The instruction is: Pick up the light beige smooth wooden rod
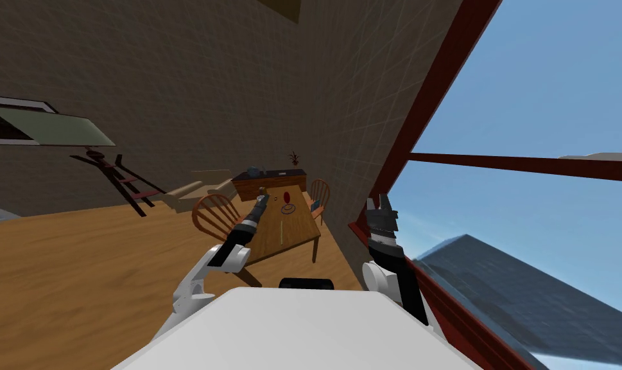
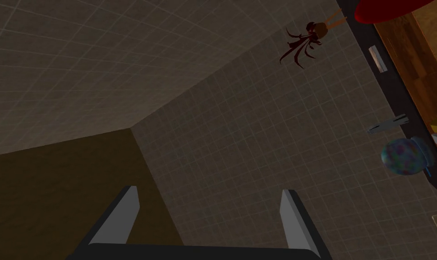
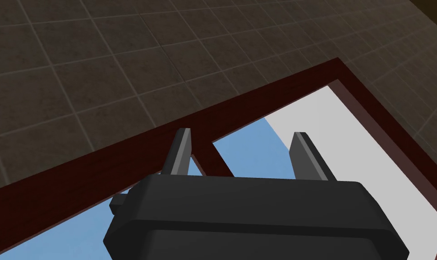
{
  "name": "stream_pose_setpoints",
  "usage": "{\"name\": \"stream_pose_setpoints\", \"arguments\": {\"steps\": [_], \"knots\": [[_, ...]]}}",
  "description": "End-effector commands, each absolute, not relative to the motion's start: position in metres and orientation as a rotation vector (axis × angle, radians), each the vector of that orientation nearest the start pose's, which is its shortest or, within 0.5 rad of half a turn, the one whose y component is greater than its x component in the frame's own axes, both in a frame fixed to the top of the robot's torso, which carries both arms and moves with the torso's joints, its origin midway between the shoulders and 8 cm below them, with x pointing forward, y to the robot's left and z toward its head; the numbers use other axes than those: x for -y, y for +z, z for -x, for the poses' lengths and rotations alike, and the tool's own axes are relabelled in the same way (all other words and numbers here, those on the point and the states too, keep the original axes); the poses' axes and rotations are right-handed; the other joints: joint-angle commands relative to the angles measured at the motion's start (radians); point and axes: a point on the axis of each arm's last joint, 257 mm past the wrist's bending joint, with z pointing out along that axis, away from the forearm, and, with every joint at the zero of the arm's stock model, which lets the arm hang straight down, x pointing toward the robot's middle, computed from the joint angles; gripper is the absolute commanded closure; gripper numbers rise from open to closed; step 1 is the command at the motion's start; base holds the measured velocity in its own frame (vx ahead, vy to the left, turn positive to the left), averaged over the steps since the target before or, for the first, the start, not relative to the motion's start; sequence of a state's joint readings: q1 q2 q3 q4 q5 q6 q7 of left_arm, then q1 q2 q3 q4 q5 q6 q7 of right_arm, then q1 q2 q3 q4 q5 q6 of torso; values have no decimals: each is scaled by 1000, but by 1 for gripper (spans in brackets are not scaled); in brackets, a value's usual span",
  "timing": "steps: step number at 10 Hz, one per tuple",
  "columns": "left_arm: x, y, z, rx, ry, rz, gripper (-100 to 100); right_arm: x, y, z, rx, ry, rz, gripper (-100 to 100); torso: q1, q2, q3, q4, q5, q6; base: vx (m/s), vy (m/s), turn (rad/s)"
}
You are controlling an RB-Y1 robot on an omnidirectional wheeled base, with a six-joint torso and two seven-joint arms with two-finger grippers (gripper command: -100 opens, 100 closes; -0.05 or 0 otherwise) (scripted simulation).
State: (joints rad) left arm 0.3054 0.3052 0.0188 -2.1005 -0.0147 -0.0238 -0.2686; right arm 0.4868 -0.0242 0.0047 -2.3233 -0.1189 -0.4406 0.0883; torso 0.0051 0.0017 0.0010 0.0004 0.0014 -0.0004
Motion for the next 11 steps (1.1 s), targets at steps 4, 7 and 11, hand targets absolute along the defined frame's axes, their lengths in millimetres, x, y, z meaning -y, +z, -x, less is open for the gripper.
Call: {"name": "stream_pose_setpoints", "arguments": {"steps": [4,7,11], "knots": [[-300,-133,-477,-1365,-773,653,-100,286,37,-345,-589,1309,-685,0,-1,0,0,0,0,1,-36,54,-110],[-313,-169,-492,-1472,-699,686,-100,286,37,-345,-589,1309,-685,0,-1,-1,-1,0,0,0,-28,56,-130],[-330,-212,-503,-1593,-614,734,-100,286,37,-345,-589,1309,-685,0,-2,-1,-1,0,0,0,-29,46,-125]]}}
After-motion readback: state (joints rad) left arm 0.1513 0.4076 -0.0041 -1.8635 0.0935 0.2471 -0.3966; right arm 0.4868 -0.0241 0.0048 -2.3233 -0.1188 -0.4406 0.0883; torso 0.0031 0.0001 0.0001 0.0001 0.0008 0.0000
